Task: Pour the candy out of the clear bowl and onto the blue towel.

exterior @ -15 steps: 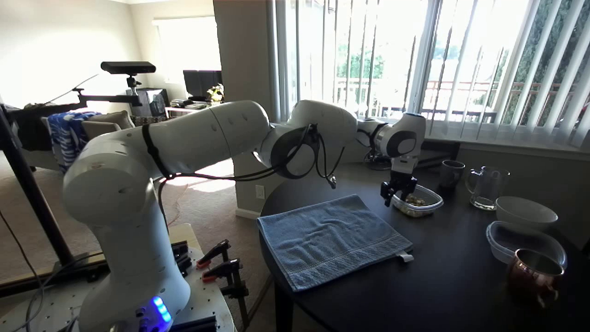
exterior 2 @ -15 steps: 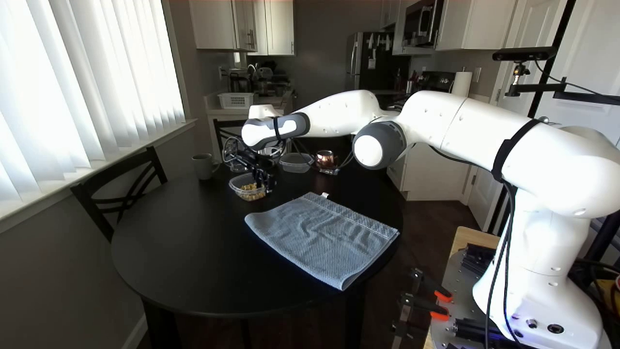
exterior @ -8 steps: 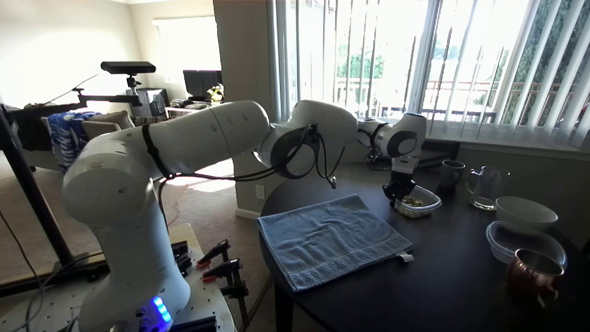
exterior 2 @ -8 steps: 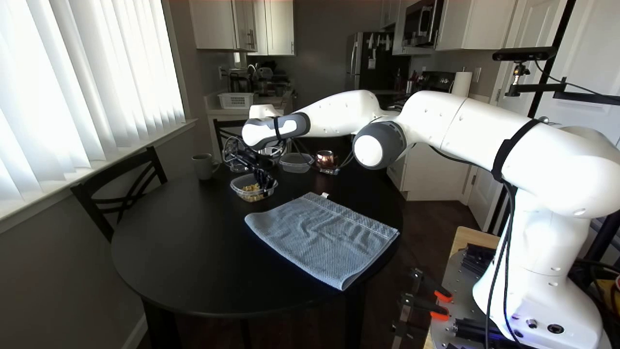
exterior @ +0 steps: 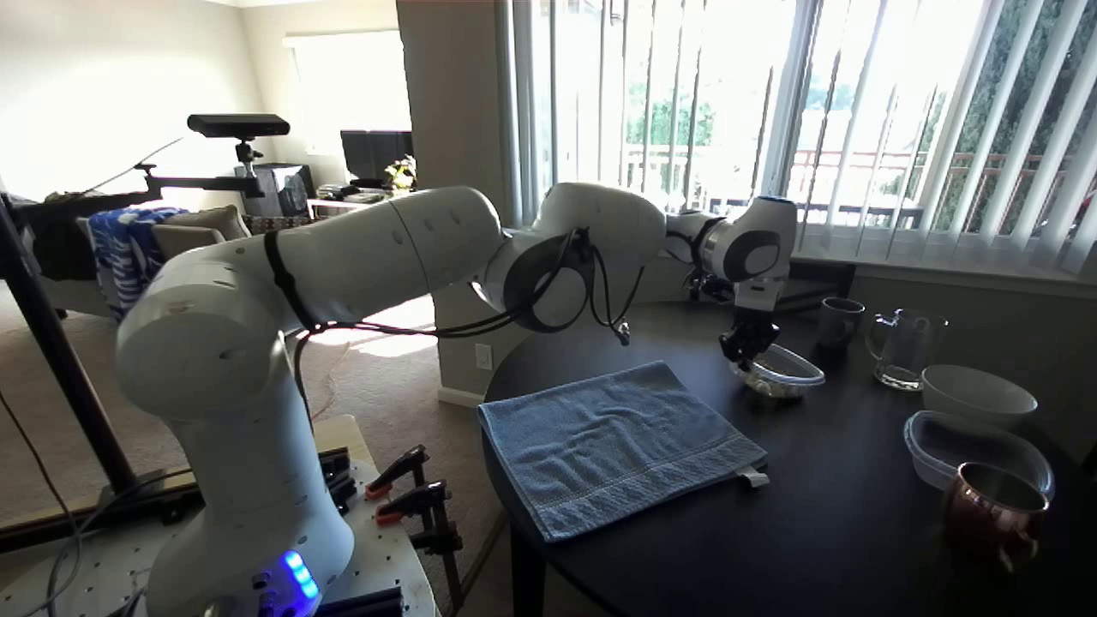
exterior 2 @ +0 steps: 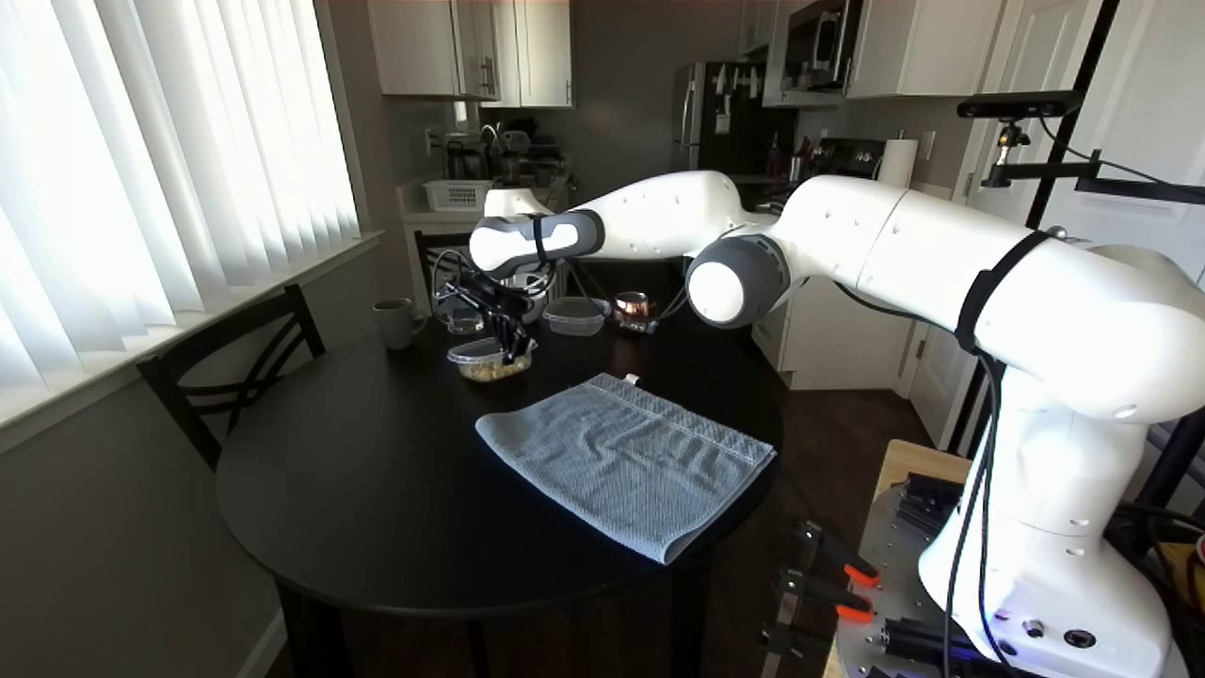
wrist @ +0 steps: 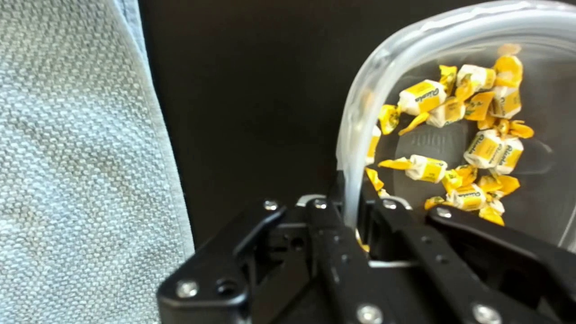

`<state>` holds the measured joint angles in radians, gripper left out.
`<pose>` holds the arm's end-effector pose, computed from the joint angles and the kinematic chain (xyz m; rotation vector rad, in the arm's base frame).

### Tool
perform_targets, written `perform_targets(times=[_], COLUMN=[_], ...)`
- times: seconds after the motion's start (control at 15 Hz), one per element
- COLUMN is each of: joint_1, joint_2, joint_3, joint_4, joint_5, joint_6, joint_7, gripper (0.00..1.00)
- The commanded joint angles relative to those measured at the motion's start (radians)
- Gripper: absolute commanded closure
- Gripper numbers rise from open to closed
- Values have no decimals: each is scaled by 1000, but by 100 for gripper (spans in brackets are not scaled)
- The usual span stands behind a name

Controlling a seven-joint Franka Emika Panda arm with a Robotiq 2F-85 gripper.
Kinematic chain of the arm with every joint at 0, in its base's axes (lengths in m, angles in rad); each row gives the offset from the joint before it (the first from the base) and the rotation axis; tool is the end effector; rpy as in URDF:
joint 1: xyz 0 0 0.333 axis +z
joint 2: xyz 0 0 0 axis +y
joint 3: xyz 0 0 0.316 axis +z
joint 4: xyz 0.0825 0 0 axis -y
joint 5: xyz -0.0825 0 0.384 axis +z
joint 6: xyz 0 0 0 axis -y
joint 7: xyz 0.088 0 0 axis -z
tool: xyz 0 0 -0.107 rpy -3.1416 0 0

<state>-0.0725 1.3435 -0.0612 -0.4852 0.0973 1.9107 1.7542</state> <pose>0.8123 -0.0709 0.2067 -1.8195 2.4568 -0.0476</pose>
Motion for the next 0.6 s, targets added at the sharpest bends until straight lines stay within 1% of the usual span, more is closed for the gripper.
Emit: perform_targets(times=[0.0,0.07,0.13,0.33,0.53], joint_1=[-17,-19,-18,-25,-26], joint_2=[31,30,-14,-13,-14], joint_3=[-3,-5,-15,-29,-49], joint_4=[117,132,66,99,125], joint_5=[-11,-14,-8,-11,-22], joint_6=[-79,-99,-80,-115,-192], joint_7=[7,9,3,-10,-41], gripper=[99,99,99,99,99])
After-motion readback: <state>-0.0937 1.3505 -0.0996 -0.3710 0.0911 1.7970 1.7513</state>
